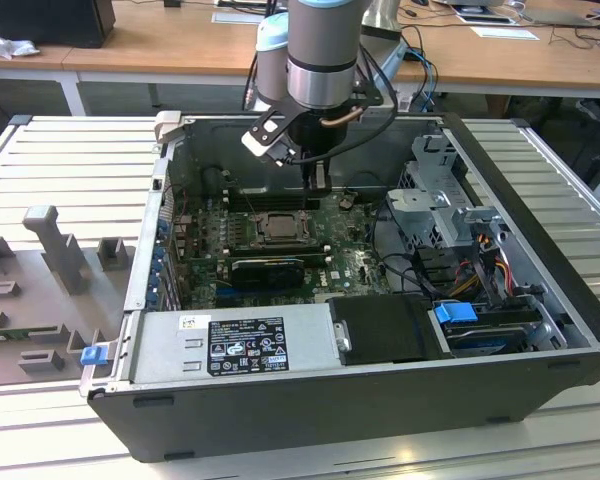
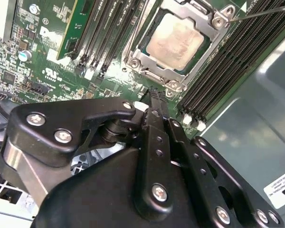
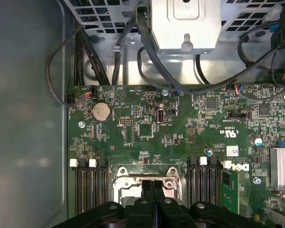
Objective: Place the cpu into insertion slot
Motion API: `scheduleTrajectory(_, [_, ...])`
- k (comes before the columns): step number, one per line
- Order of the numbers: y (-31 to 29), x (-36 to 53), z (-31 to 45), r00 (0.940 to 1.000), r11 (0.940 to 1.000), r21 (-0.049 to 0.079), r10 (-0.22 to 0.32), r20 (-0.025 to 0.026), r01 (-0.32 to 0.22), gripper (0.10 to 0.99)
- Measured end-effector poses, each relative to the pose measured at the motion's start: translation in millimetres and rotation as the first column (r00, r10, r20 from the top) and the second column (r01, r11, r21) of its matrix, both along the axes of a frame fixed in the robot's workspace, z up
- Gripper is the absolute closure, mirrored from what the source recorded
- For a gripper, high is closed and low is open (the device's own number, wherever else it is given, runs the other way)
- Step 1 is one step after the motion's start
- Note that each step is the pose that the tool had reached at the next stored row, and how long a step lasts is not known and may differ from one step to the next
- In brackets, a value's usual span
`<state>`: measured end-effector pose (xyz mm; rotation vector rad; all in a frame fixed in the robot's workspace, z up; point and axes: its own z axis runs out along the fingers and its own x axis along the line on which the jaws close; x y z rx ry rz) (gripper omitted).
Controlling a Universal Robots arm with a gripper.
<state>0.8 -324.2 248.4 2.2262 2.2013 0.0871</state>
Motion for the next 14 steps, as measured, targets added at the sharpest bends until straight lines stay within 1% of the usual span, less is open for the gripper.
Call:
scheduleTrajectory(4, [0.0, -4.1, -1.0, 1.0000, 1.0000, 0.000, 0.000, 0.0000, 0.000, 0.980])
scheduleTrajectory(6, [0.0, -8.6, -2.8, 1.0000, 1.0000, 0.000, 0.000, 0.0000, 0.000, 0.980])
scheduleTrajectory(9, [-0.2, -12.3, -6.1, 1.0000, 1.0000, 0.000, 0.000, 0.0000, 0.000, 0.980])
scheduleTrajectory(14, [-0.2, -17.8, -6.6, 1.0000, 1.0000, 0.000, 0.000, 0.0000, 0.000, 0.980])
